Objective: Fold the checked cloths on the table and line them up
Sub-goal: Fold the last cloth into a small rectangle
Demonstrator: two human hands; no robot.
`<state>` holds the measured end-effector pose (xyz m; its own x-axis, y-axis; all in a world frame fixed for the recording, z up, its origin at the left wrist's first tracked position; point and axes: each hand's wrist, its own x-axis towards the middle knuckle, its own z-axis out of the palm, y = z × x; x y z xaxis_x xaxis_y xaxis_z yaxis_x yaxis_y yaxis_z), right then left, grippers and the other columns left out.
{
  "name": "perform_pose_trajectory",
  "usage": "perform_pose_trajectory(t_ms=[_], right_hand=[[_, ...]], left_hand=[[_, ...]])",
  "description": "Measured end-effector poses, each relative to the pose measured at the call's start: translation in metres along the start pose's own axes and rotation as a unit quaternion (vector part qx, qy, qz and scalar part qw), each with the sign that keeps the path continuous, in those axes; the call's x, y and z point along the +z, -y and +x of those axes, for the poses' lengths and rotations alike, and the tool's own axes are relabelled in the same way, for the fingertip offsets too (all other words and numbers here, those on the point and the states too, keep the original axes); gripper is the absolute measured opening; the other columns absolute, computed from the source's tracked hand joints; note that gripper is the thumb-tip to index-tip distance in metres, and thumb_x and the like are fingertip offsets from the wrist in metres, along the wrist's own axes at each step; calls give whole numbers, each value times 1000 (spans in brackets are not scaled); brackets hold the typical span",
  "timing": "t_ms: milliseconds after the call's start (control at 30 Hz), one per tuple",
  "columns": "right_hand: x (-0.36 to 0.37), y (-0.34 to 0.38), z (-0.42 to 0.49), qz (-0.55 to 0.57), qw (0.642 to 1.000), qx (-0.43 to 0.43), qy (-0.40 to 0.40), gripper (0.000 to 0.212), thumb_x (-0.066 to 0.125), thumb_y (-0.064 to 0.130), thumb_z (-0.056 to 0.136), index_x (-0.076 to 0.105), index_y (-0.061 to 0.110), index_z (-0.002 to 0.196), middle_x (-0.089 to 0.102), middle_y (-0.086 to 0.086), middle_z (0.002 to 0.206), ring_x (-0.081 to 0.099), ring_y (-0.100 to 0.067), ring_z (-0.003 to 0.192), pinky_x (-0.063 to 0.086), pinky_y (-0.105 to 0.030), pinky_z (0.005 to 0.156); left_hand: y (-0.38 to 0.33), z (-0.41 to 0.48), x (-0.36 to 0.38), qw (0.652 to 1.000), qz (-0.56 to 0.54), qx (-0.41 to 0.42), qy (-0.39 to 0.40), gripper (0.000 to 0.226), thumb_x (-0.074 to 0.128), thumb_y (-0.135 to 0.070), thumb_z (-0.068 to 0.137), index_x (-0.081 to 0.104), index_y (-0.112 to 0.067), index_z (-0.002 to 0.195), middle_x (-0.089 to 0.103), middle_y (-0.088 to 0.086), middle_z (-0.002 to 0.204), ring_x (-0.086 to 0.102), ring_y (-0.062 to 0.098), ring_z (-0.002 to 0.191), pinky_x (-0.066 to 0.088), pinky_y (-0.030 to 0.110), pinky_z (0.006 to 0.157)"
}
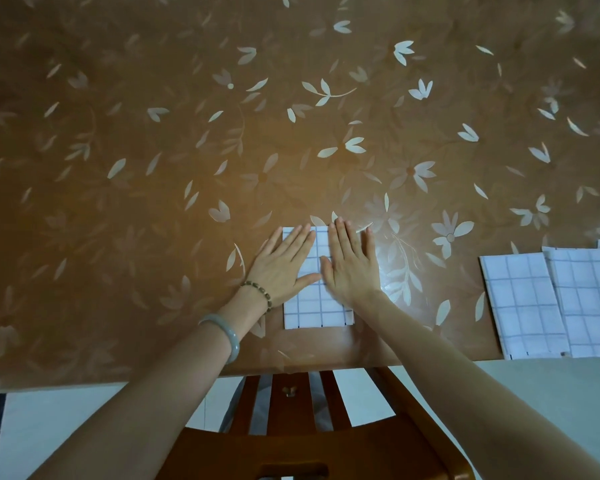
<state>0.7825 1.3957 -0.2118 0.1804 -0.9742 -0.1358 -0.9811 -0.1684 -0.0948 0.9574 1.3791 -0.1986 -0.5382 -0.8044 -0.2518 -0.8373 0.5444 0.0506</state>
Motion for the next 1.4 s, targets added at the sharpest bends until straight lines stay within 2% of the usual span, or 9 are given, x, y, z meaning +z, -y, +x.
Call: perform_pose_trajectory(t_ms=[200, 300, 533, 767, 867, 1000, 1167, 1267, 1400], right_hand=[[1, -2, 0, 14, 1000, 3, -2, 64, 21, 38, 95, 27, 2, 148, 26, -12, 155, 21, -26, 145, 2, -49, 117], [0, -1, 0, 17, 1000, 4, 1, 64, 21, 38, 94, 29, 2, 147, 27, -12, 155, 22, -26, 144, 3, -50, 117], [2, -1, 1, -2, 1000, -5, -1, 65, 22, 38, 94, 26, 2, 147, 26, -13, 155, 22, -27, 144, 3, -51, 116], [-19, 32, 17, 21, 998, -42, -33, 66, 29, 29, 84, 36, 0, 143, 30, -18, 152, 25, -30, 143, 9, -51, 115], [-5, 46, 16, 51, 995, -78, 21, 61, 22, 34, 94, 35, 1, 143, 35, -15, 151, 28, -25, 142, 9, -48, 115], [4, 17, 8, 33, 998, -51, 21, 69, 19, 51, 96, 23, 7, 149, 22, -8, 156, 18, -20, 146, 5, -46, 116], [-4, -18, -2, 20, 1000, 3, 6, 76, 6, 56, 97, 27, 2, 147, 27, -13, 154, 22, -25, 144, 3, -46, 117], [-13, -3, 1, 16, 999, 19, -25, 73, 20, 52, 95, 30, 0, 145, 27, -16, 154, 23, -26, 144, 4, -48, 116], [-5, 43, -10, 31, 998, -57, -4, 66, 26, 45, 95, 32, 3, 146, 31, -14, 153, 23, -24, 144, 12, -49, 115]], left_hand=[[24, -5, 1, 999, 11, -41, -1, 82, -6, -67, 89, -4, -14, 152, -2, 1, 160, -2, 13, 147, -2, 44, 119], [39, -13, 0, 999, 35, -29, 8, 84, 0, -69, 89, 1, -11, 151, 8, 5, 160, 3, 17, 148, 2, 44, 119], [28, -16, -3, 998, 46, 25, 24, 99, 2, -77, 82, 7, -6, 151, 8, 9, 159, 8, 20, 147, 4, 46, 119], [26, -14, -2, 997, 53, 18, 49, 105, -3, -81, 76, 5, -8, 152, 2, 6, 160, 1, 17, 148, -2, 50, 117], [26, -13, -1, 997, 53, 19, 54, 103, -2, -78, 76, 3, -8, 151, 2, 4, 160, -3, 16, 148, -4, 51, 117], [27, -15, -2, 998, 31, 8, 55, 105, -9, -83, 72, -13, -13, 150, -12, 2, 160, -15, 12, 145, -9, 51, 116], [30, -12, -6, 995, 0, 18, 96, 119, 14, -93, 63, -27, -16, 145, -30, -1, 154, -27, 12, 142, -15, 52, 114], [30, -12, -6, 994, -12, 16, 105, 129, 20, -97, 57, -29, -16, 144, -33, 0, 153, -30, 12, 141, -15, 53, 114], [26, -13, -8, 994, -18, 14, 111, 134, 26, -98, 55, -25, -13, 146, -31, 2, 154, -30, 14, 141, -14, 53, 114]])
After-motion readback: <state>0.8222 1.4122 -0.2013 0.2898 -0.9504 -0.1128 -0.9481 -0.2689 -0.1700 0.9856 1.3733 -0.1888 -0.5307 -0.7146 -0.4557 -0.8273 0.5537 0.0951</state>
